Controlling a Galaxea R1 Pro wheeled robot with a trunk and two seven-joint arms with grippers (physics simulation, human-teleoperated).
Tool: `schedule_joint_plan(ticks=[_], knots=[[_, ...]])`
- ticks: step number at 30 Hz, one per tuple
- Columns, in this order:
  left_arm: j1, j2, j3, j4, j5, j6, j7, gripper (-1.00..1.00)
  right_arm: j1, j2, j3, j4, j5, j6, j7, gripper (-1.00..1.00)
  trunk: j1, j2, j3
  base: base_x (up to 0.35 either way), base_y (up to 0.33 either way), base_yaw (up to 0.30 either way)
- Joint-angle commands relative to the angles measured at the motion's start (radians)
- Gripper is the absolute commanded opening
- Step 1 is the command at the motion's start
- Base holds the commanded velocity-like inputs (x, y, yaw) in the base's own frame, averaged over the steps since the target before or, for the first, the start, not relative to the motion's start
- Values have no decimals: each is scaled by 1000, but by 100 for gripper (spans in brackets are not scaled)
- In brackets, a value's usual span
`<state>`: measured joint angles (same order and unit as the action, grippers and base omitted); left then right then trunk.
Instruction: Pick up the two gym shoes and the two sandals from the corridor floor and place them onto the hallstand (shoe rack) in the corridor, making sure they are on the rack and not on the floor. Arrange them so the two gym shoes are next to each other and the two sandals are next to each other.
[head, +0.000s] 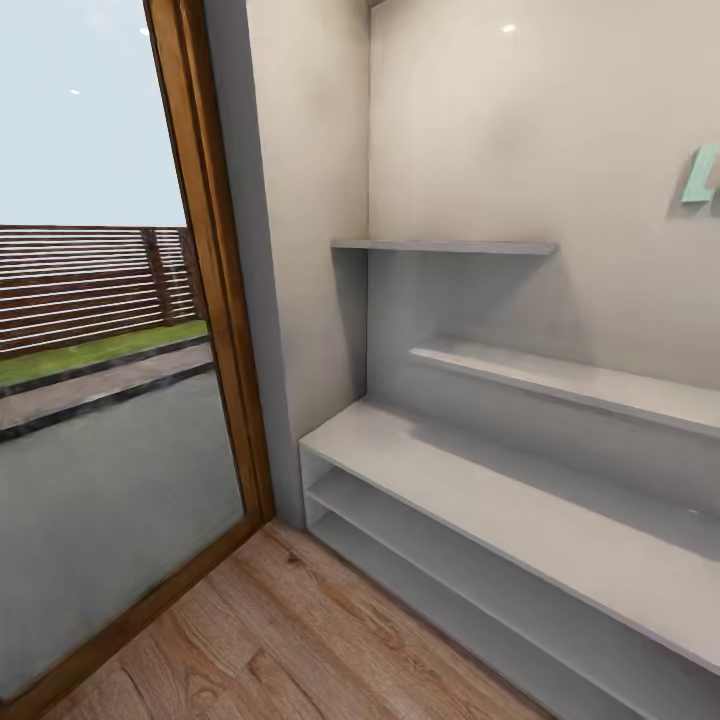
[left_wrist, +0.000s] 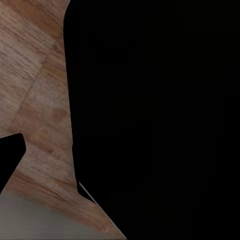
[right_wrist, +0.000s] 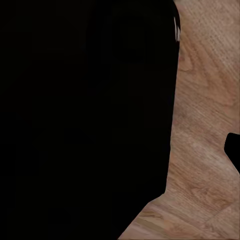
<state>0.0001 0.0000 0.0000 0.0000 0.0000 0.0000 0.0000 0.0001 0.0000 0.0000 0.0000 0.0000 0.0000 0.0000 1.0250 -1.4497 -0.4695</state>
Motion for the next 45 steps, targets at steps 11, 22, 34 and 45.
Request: schedule_joint_plan(ticks=[11,22,34,45], knots=[[0,-2,-3,8,2,-2,-2,100,-5,26,5,-32,5,-13,-3,100,0,0,0,0,0,0],[-9,7,-3,-47,9,-15,-2,100,-5,9,1,-92,4,-75,-5,100,0,0,0,0,0,0],[-36,26,-1,-115,9,-82,10,100,-7,-42,-5,-159,-1,-142,-5,100,0,0,0,0,0,0],[-108,34,0,-337,11,-381,0,100,-8,-43,-2,-514,3,-368,4,100,0,0,0,0,0,0]])
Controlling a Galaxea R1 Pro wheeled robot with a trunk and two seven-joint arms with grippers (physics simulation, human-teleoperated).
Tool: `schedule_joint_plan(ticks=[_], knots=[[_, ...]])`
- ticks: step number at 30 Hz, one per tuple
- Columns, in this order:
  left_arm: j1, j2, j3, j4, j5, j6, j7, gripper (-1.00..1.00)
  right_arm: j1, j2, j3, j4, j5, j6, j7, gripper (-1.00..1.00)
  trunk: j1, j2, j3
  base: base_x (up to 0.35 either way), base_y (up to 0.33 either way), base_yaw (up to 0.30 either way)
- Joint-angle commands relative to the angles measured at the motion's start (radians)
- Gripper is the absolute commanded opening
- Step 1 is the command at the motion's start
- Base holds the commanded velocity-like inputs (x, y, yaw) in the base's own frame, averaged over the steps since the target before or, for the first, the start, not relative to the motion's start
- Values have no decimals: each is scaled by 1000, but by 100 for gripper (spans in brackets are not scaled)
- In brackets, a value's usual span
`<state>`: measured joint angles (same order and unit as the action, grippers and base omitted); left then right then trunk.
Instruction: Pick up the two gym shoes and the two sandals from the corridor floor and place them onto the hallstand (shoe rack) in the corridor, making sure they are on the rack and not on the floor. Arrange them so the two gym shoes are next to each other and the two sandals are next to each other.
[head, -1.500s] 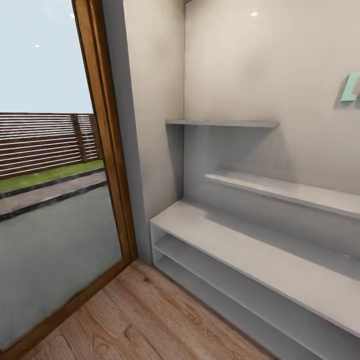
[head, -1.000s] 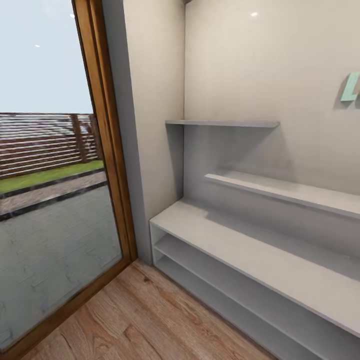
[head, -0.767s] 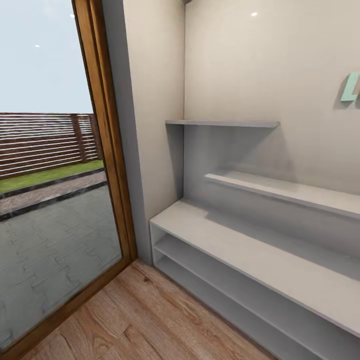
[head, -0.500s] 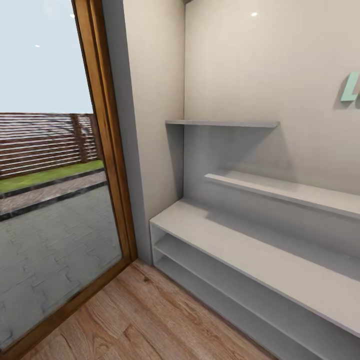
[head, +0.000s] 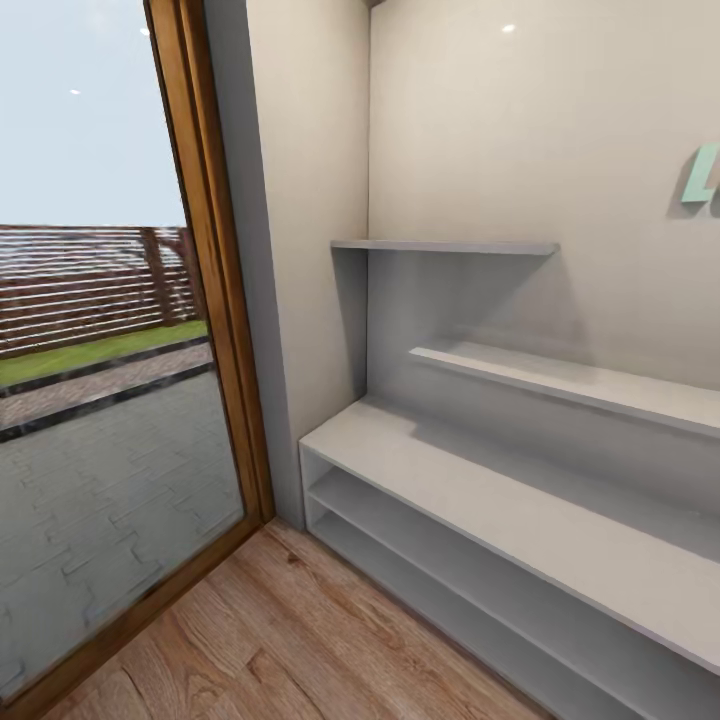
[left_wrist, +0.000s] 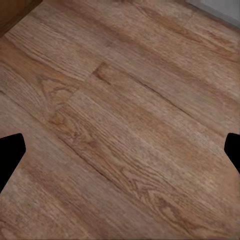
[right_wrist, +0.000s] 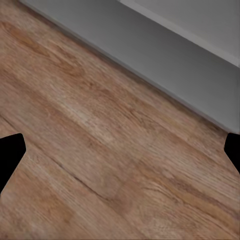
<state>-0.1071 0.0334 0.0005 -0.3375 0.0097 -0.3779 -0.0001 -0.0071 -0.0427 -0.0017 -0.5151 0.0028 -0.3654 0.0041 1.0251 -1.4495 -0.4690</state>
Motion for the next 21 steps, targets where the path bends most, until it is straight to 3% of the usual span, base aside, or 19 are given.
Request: schedule_joint_plan(ticks=[1,10,21], knots=[[0,1,0,2,0,-4,-1,100,-1,0,0,0,1,-4,1,100,0,-1,-1,0,0,0],[4,22,0,2,-4,-6,-4,100,-1,0,1,1,1,-9,0,100,0,-1,1,0,0,-54],[-3,62,1,-1,3,-7,-12,100,-1,0,3,5,1,-10,-1,100,0,-1,7,0,0,-231]])
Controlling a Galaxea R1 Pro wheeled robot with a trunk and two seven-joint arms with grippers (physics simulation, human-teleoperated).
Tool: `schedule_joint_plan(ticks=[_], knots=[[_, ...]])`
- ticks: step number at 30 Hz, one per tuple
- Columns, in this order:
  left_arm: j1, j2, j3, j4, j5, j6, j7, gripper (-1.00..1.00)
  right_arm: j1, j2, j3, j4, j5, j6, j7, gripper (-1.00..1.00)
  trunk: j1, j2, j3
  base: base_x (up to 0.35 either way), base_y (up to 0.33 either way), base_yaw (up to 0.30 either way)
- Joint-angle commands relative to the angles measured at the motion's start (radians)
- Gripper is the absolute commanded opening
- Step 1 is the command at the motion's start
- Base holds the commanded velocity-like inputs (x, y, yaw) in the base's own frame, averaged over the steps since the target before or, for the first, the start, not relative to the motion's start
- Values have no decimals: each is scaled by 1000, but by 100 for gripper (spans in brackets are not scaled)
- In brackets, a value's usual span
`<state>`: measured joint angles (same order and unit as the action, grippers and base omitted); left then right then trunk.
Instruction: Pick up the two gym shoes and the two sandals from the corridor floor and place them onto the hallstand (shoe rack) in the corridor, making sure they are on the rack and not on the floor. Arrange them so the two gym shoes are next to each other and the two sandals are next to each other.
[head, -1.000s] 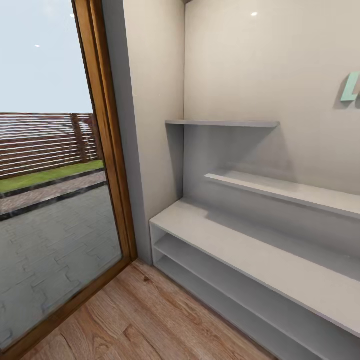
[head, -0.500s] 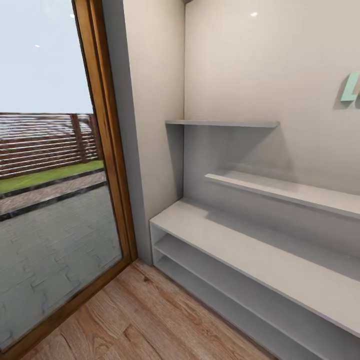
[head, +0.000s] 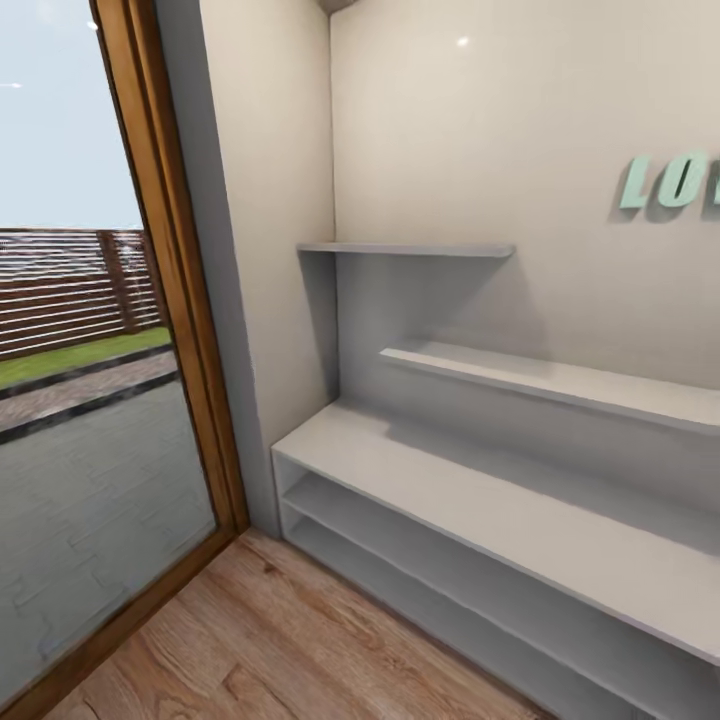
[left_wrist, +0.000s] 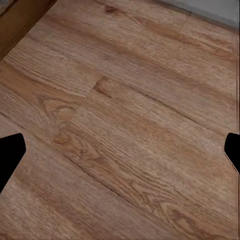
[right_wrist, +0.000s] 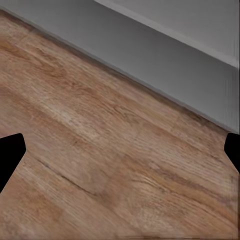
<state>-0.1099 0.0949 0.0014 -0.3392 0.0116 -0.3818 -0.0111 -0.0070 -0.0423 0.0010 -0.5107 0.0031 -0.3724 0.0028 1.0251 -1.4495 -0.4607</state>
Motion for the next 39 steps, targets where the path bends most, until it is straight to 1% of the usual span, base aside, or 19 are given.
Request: schedule_joint_plan(ticks=[1,5,6,8,9,21,28,35,36,39], knots=[[-1,1,0,0,1,-3,-7,100,-1,0,0,1,0,-3,0,100,0,-1,0,0,0,-271],[-2,2,1,0,2,-2,-30,100,-1,0,-1,1,0,-3,0,100,0,-1,2,0,0,-277],[-3,4,2,1,10,-1,-51,100,-1,0,-3,0,-1,-3,0,100,0,-1,2,0,0,-291],[-3,4,3,1,12,-1,-53,100,-1,0,-3,0,-1,-3,0,100,0,-1,2,0,0,-293],[-2,4,3,2,19,0,-56,100,-1,1,-4,0,-1,-3,-1,100,0,-1,2,0,0,-295],[7,1,0,1,25,-2,-63,100,-1,1,-7,-8,-3,-3,-6,100,0,-1,2,0,0,-297],[6,-6,-2,-1,26,-2,-63,100,-1,1,-7,-6,-3,-3,-4,100,0,-1,2,0,0,-297],[-8,-4,-3,-5,26,-2,-59,100,-1,0,-7,-3,-3,-3,-2,100,0,-1,2,0,0,-297],[-20,-7,-3,-21,26,-1,-58,100,-1,-1,-8,-3,-3,-3,-3,100,0,-1,2,0,0,-297],[-30,-8,0,-37,26,0,-58,100,-1,-2,-8,-4,-3,-3,-3,100,0,-1,2,0,0,-297]])
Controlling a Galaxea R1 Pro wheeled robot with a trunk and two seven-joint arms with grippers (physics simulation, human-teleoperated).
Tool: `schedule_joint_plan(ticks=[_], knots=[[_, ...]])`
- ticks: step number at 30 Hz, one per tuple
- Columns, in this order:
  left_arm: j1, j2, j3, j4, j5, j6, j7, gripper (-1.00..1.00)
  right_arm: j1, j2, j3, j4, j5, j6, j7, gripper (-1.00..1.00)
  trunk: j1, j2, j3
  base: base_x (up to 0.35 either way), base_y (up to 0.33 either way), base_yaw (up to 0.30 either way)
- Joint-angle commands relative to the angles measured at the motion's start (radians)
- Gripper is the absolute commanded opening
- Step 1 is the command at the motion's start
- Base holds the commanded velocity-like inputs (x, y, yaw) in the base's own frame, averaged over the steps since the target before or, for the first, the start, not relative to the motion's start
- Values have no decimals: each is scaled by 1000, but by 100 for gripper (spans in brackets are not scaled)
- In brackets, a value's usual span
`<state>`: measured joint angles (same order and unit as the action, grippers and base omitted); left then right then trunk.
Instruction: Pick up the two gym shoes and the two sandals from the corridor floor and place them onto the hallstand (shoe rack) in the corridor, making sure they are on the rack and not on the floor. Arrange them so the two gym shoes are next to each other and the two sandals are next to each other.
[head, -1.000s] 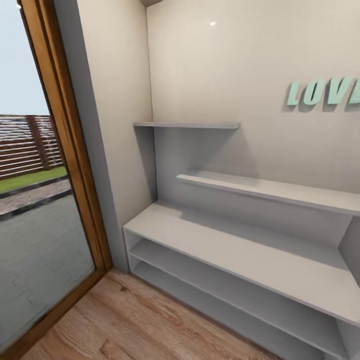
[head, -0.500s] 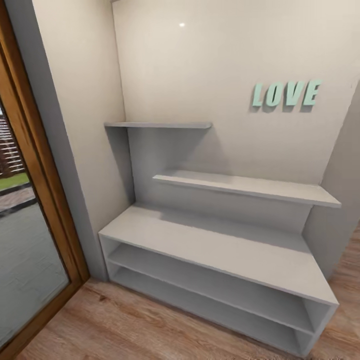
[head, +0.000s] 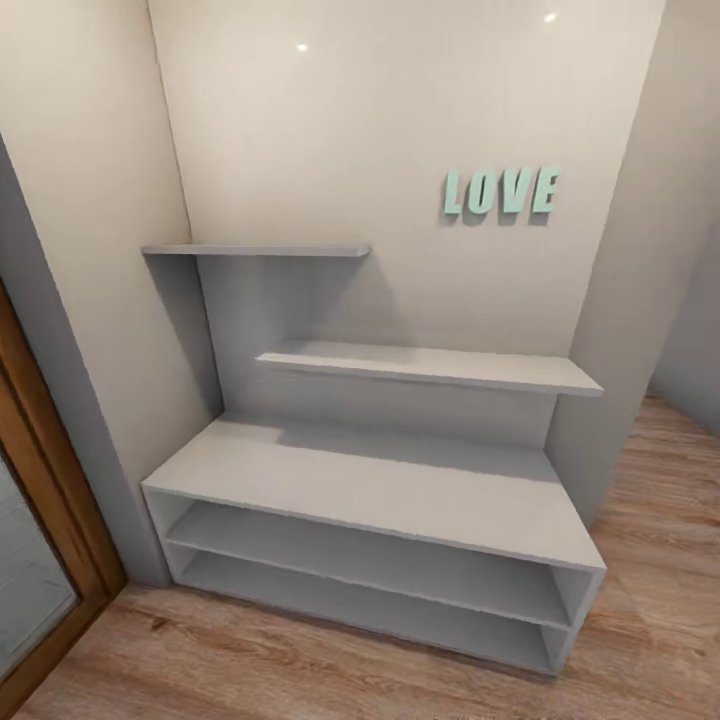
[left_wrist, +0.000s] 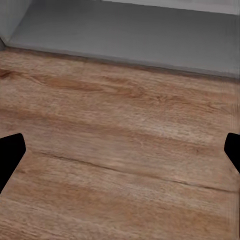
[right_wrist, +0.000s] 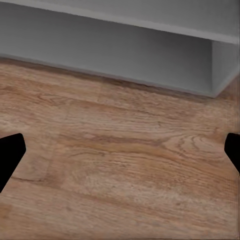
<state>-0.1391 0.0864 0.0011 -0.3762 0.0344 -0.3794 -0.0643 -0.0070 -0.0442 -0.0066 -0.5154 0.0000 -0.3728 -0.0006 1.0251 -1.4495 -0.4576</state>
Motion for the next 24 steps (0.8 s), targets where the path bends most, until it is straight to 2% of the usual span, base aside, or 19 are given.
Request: schedule_joint_plan(ticks=[1,8,24], knots=[[-2,0,1,-2,4,-3,-5,100,-1,0,-1,1,0,-3,0,100,0,-1,-1,0,0,-297],[5,11,3,-13,6,-4,-5,100,-1,-1,-1,-5,-1,-4,-2,100,0,-1,-3,0,-117,-286],[4,6,0,-9,4,-4,-5,100,-1,0,-1,-7,-2,-5,-2,100,0,-1,-18,0,-258,-192]])
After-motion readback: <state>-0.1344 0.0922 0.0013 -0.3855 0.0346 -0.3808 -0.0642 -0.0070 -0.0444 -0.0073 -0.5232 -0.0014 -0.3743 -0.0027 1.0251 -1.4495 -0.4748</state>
